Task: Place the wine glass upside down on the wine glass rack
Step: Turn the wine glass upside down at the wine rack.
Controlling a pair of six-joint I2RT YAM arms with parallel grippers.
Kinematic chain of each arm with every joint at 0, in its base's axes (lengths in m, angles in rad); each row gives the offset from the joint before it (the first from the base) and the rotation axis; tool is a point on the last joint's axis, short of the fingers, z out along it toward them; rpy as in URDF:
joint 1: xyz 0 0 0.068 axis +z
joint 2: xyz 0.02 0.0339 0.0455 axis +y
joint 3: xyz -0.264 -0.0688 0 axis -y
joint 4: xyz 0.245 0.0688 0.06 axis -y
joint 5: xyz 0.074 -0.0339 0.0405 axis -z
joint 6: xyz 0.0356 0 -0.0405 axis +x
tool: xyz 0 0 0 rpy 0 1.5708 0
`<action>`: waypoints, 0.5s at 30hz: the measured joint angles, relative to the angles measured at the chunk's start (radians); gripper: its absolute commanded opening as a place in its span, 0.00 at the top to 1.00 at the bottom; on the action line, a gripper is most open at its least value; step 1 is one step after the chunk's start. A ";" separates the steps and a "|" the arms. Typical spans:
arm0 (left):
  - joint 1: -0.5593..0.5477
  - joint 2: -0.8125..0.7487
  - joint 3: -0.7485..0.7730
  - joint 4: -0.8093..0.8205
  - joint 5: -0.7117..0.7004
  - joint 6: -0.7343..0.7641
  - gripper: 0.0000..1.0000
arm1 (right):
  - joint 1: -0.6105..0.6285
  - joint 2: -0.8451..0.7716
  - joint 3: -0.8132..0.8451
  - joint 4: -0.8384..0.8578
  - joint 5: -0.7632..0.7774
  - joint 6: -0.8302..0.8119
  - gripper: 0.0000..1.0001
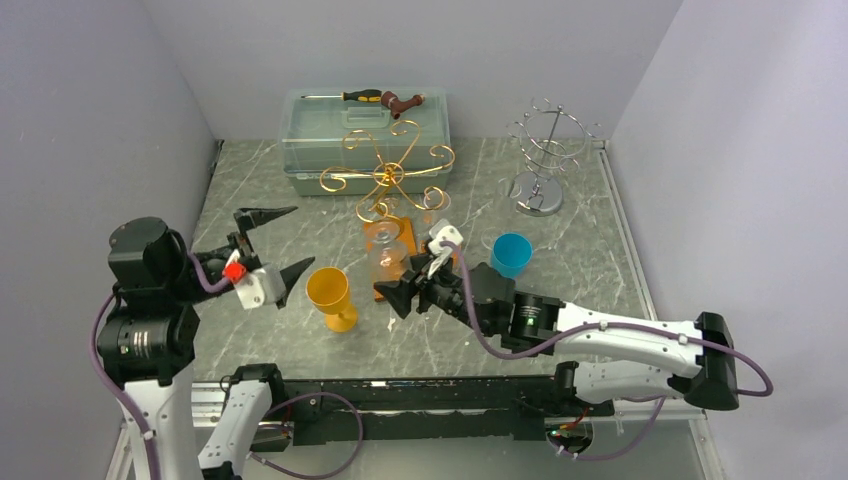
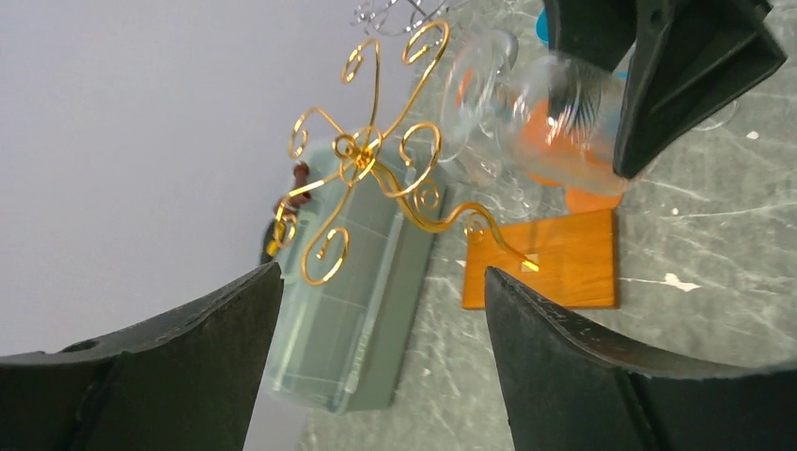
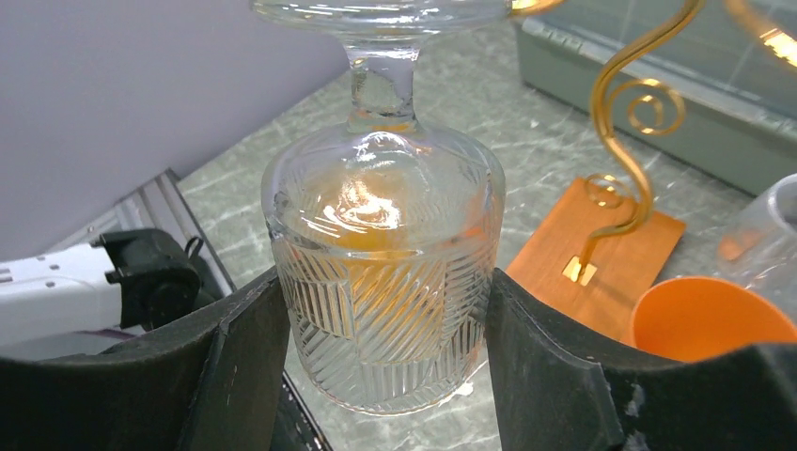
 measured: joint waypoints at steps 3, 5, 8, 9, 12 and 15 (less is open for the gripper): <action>0.000 0.041 0.000 0.006 -0.035 -0.069 0.18 | 0.000 -0.043 0.000 0.002 0.032 -0.015 0.72; 0.000 0.069 0.000 0.015 -0.059 -0.100 0.20 | 0.000 -0.055 0.000 0.002 0.045 -0.022 0.73; 0.000 0.112 -0.009 0.036 -0.090 -0.120 0.22 | -0.003 -0.057 0.000 0.000 0.061 -0.036 0.73; 0.000 0.125 -0.016 0.045 -0.096 -0.122 0.23 | -0.007 -0.056 0.000 -0.002 0.062 -0.038 0.73; 0.000 0.161 -0.035 0.060 -0.103 -0.103 0.24 | -0.032 -0.051 0.000 -0.011 0.056 -0.045 0.73; 0.000 0.180 -0.063 0.098 -0.105 -0.080 0.26 | -0.077 -0.042 0.006 -0.021 0.039 -0.045 0.73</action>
